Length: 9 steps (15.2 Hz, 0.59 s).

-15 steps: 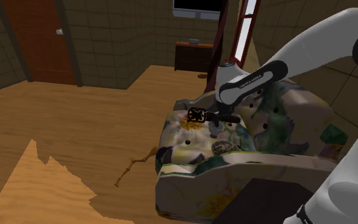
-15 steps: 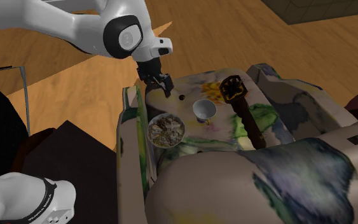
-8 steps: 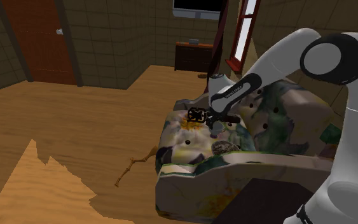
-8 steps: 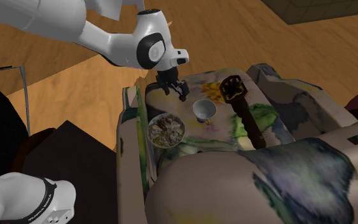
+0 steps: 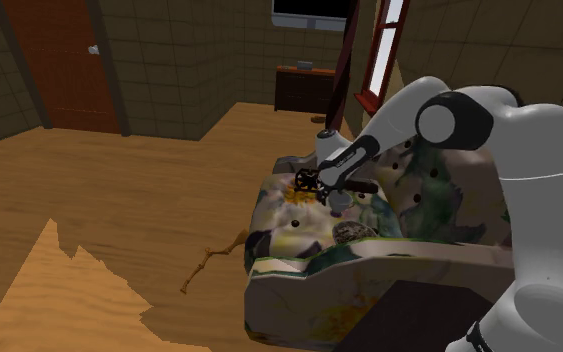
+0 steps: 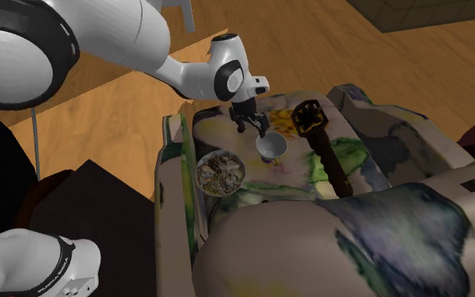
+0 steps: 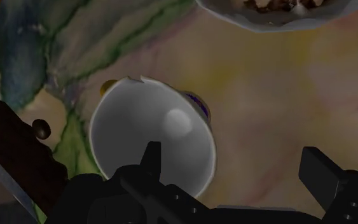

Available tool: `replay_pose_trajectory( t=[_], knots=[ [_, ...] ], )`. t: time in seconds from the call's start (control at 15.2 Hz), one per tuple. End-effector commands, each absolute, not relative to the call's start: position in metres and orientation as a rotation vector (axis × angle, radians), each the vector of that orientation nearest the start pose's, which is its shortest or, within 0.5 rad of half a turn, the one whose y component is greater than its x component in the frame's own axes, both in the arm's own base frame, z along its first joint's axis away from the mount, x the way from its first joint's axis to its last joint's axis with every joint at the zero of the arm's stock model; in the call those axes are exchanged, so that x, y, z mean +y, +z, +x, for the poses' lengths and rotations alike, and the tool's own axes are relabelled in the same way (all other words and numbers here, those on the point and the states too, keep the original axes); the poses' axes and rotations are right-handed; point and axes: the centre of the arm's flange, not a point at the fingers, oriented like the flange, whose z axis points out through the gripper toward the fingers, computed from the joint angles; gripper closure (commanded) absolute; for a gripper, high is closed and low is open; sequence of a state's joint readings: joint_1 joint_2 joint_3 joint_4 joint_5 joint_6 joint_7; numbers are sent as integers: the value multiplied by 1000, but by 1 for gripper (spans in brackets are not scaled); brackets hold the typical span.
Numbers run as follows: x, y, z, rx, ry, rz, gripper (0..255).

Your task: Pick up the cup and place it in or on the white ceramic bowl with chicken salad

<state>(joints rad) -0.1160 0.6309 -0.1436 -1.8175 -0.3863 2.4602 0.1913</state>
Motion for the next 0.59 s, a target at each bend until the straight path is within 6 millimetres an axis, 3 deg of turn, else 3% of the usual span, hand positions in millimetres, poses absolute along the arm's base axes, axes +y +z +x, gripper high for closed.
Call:
replay_pose_trajectory(
  t=[0.0,0.53],
  knots=[
    [-174,178,645,216,3,-3476,0],
    [-188,141,644,216,3,-3476,0]
  ],
)
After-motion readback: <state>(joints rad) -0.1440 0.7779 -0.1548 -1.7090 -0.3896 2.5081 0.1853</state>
